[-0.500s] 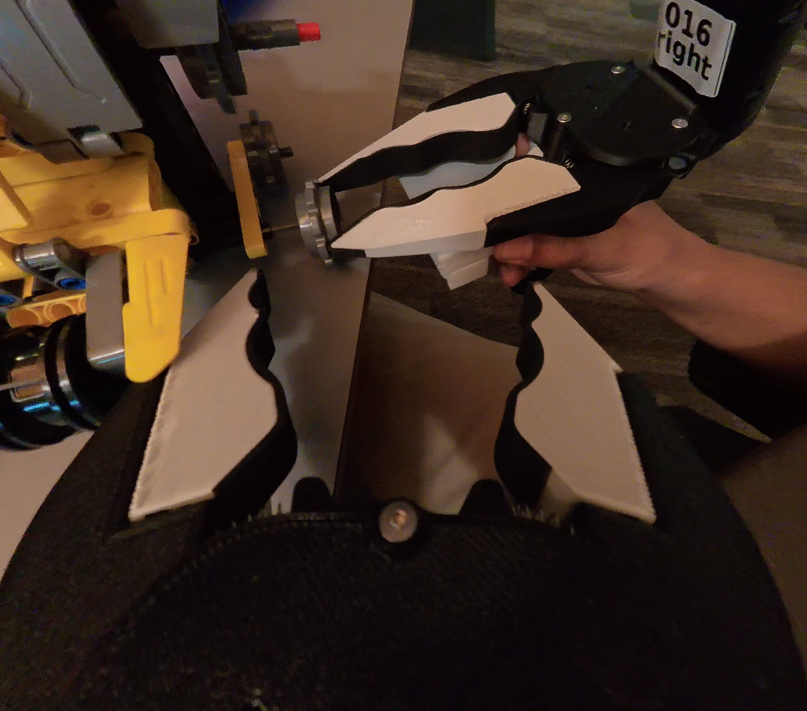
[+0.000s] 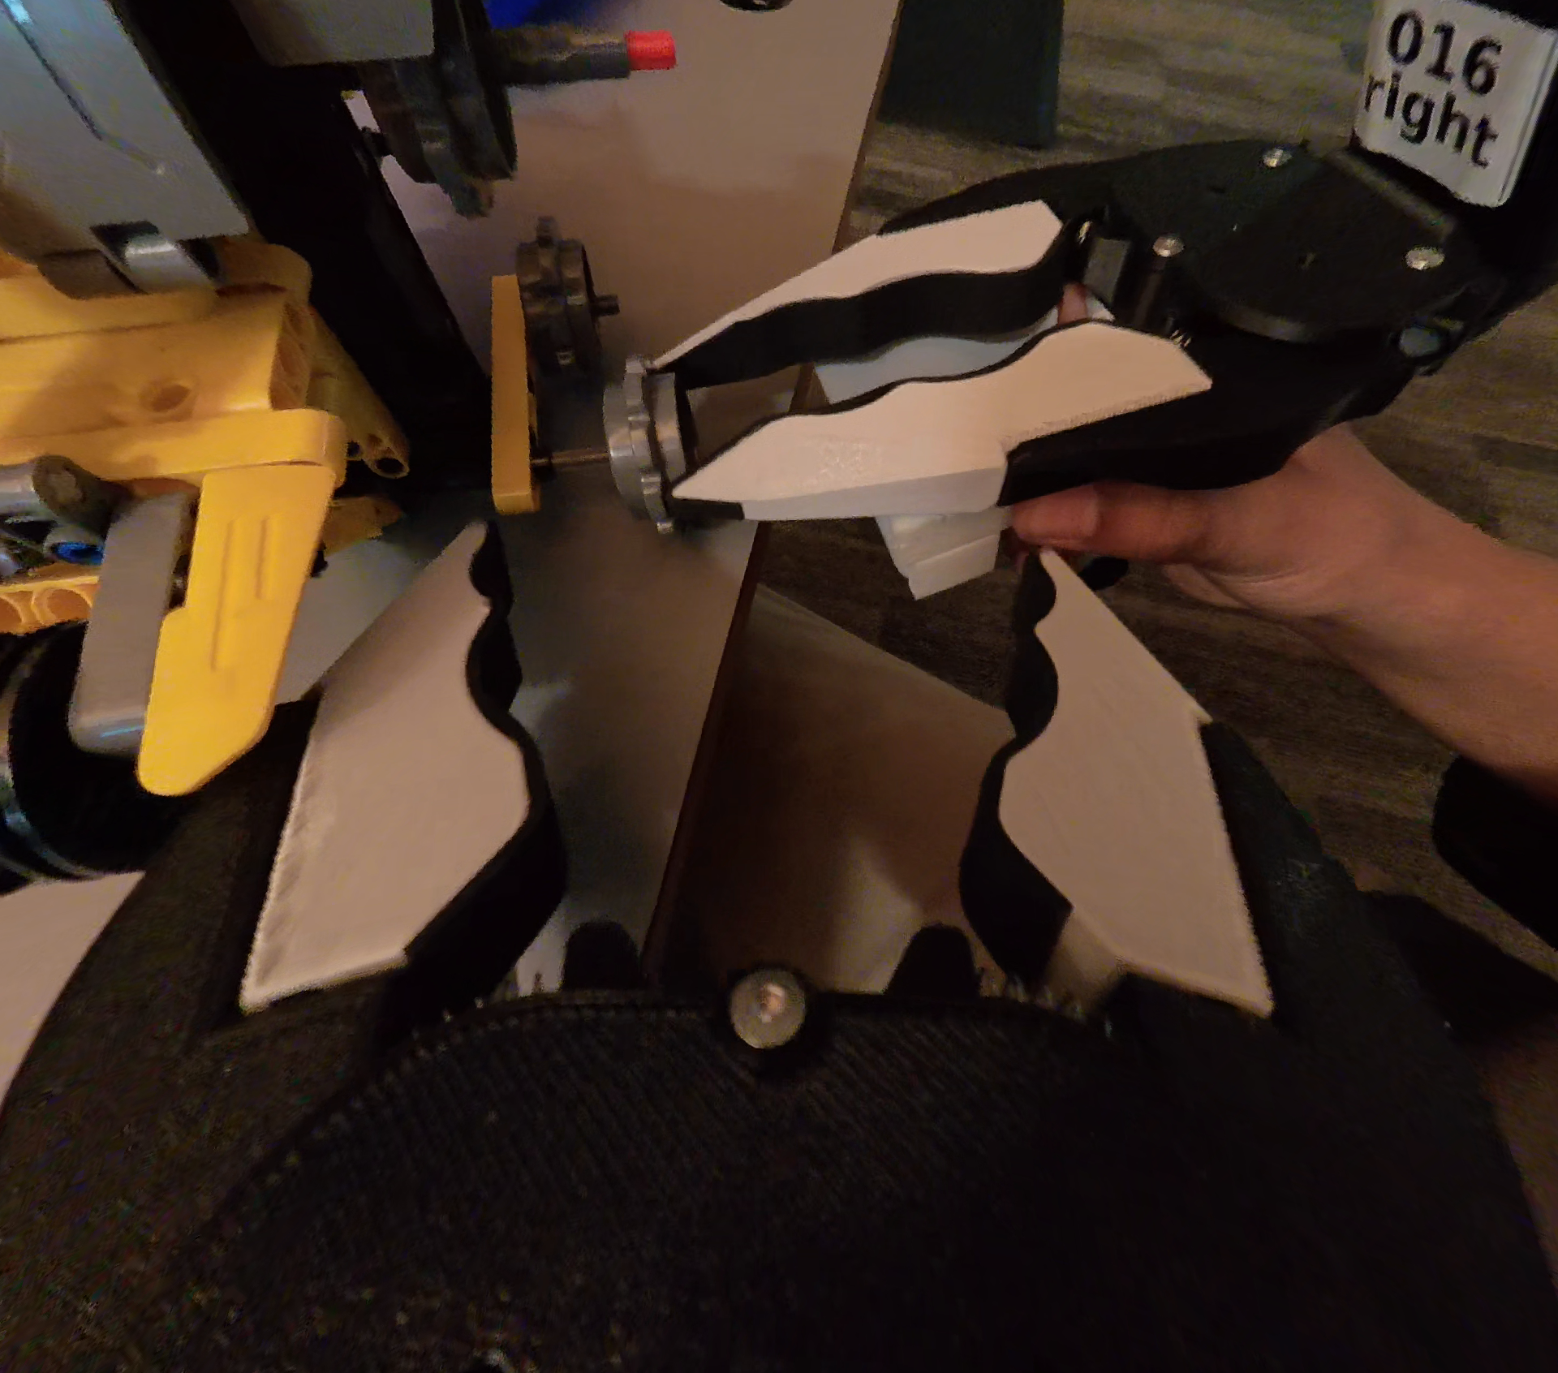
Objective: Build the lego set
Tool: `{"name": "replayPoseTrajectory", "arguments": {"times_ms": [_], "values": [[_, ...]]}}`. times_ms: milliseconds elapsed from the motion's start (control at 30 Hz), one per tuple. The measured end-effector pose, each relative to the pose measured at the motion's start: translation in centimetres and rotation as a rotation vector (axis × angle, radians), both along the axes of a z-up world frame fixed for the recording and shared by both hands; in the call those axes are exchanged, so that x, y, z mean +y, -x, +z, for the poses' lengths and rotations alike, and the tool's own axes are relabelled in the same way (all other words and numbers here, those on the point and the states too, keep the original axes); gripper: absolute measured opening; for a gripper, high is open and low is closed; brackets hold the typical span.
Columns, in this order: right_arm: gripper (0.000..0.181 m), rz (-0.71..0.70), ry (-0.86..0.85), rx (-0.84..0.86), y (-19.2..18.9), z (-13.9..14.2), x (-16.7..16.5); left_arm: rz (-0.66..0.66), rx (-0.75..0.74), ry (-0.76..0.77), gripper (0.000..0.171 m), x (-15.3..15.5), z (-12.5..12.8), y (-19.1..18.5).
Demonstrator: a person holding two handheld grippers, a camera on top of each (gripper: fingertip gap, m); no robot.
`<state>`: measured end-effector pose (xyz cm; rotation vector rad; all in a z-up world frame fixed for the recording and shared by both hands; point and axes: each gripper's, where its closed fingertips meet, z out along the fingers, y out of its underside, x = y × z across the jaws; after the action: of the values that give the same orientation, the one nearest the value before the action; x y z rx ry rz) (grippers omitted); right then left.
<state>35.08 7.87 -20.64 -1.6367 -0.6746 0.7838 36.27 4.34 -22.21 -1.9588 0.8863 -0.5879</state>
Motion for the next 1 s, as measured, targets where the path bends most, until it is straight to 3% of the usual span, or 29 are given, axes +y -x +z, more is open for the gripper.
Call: {"name": "replayPoseTrajectory", "arguments": {"times_ms": [433, 867, 1000], "values": [[0.036, 0.093, -0.037, 0.038, -0.3, -0.3, 0.2, 0.023, -0.116, -0.085, 0.114, 0.2, 1.1, -0.4], [0.035, 0.201, -0.021, 0.251, -0.3, 1.0, -0.2, -0.011, -0.131, -0.147, 0.115, -0.6, 1.3, -0.7], [0.036, 0.209, 0.007, 0.239, -0.2, 1.0, -0.1, -0.015, -0.159, -0.134, 0.113, -0.6, 1.5, -0.7]]}}
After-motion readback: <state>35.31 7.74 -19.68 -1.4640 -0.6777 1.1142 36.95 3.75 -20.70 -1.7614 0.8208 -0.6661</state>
